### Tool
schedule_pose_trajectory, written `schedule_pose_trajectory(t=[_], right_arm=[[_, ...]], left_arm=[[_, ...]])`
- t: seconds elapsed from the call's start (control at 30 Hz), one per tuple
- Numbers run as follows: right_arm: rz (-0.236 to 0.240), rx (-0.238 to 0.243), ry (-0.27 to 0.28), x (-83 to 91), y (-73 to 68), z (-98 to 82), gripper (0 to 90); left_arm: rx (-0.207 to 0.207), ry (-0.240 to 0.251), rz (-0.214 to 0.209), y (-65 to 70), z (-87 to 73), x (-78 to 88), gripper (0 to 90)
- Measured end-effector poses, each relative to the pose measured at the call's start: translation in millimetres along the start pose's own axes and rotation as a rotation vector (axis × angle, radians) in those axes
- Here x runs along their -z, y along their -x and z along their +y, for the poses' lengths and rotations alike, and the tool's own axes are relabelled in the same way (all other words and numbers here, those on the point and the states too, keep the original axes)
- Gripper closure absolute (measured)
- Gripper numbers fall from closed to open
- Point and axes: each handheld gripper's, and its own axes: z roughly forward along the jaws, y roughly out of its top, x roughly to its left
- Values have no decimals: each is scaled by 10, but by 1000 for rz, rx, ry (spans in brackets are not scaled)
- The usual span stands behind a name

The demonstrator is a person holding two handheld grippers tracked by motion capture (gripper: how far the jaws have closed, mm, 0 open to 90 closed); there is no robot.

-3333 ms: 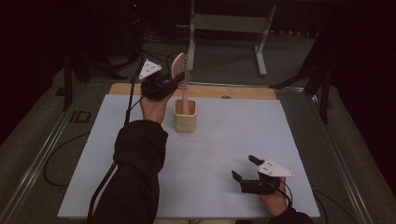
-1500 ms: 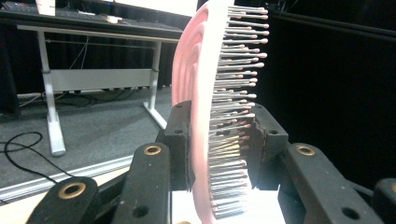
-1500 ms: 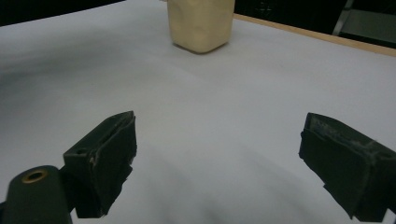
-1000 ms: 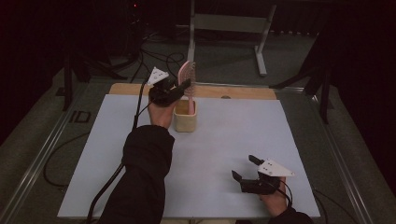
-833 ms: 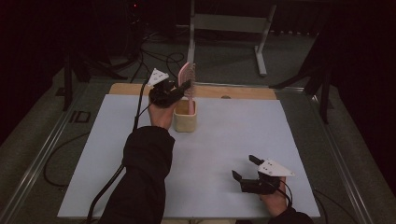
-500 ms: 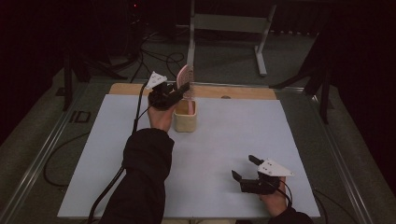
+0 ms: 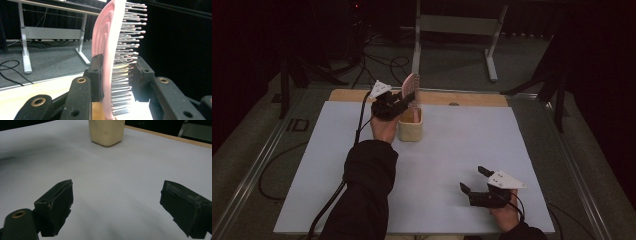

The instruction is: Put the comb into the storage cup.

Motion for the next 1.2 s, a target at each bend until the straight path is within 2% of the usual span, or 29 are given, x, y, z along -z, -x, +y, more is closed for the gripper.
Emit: schedule_pose_trajectory(t=[0.9, 1.2], right_arm=[[-1, 7, -1, -3, -5, 3, 114], [-1, 7, -4, -5, -7, 2, 114]], left_arm=[[-8, -32, -2, 18, -97, -28, 659], [18, -39, 4, -33, -186, -26, 660]])
